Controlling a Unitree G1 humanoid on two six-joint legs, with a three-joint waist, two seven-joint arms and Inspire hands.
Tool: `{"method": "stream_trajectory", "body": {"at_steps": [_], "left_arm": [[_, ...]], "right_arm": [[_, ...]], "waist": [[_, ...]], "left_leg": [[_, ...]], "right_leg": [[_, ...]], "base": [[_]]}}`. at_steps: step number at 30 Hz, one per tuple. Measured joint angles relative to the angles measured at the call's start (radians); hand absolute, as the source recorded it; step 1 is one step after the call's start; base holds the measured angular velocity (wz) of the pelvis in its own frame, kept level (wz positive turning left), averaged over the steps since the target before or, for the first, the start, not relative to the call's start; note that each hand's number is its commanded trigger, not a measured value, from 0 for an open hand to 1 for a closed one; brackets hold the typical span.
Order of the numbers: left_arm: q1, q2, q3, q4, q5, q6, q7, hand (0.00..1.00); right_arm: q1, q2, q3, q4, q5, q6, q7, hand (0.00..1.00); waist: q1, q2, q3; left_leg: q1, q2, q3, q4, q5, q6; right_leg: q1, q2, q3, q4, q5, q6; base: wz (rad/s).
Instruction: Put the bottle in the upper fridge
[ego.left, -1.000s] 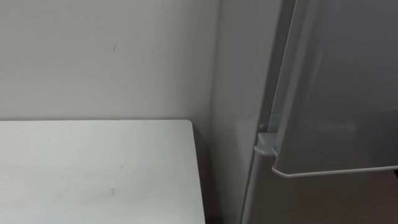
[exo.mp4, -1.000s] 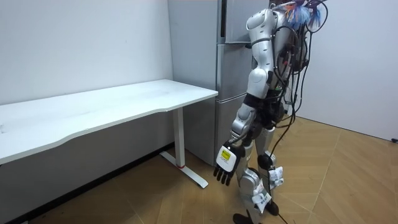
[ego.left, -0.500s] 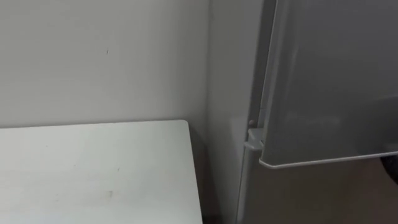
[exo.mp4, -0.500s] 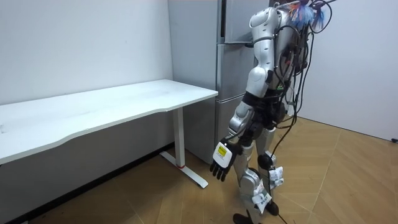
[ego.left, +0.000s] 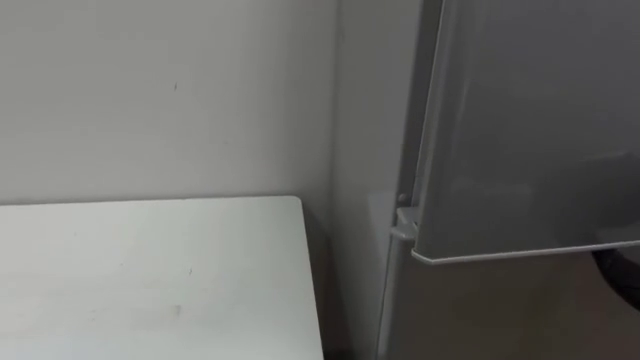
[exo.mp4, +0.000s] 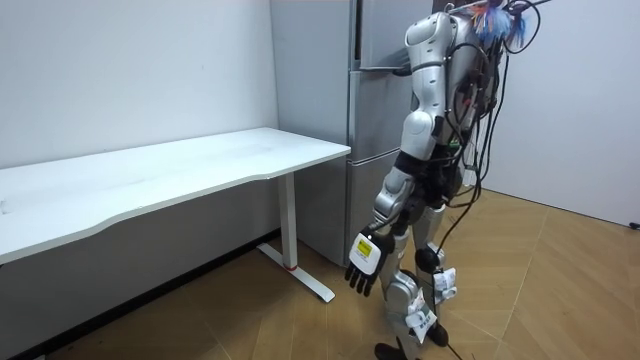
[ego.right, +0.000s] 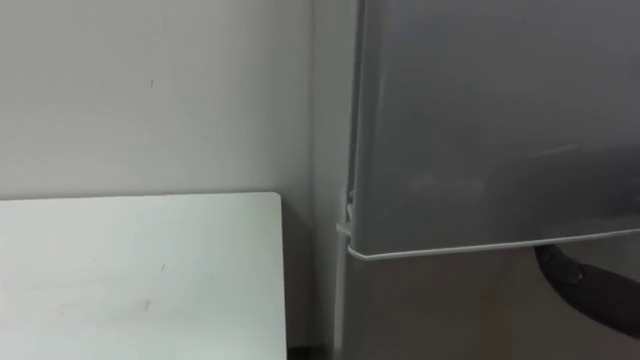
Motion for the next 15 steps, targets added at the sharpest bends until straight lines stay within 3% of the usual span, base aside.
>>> {"method": "stream_trajectory", "body": {"at_steps": [12,15], "left_arm": [[-0.003,0.004,0.0,-0.005,0.024,0.0,-0.003,0.0],[-0.002,0.008,0.0,-0.005,0.033,0.0,-0.004,0.0]], "right_arm": [[-0.029,0.001,0.035,0.0,-0.002,0.012,0.021,0.0],[-0.047,0.023,0.044,0.0,-0.003,0.012,0.034,0.0]], "waist": [[0.014,0.0,-0.0002],[0.014,0.0,0.0]], "left_leg": [[0.0,0.008,0.004,0.005,0.004,-0.007],[-0.001,0.011,0.002,0.005,0.007,-0.011]], "right_leg": [[-0.001,0.007,0.0,-0.001,0.005,-0.008],[0.001,0.009,-0.001,-0.001,0.007,-0.012]], "base": [[0.0],[0.0]]}}
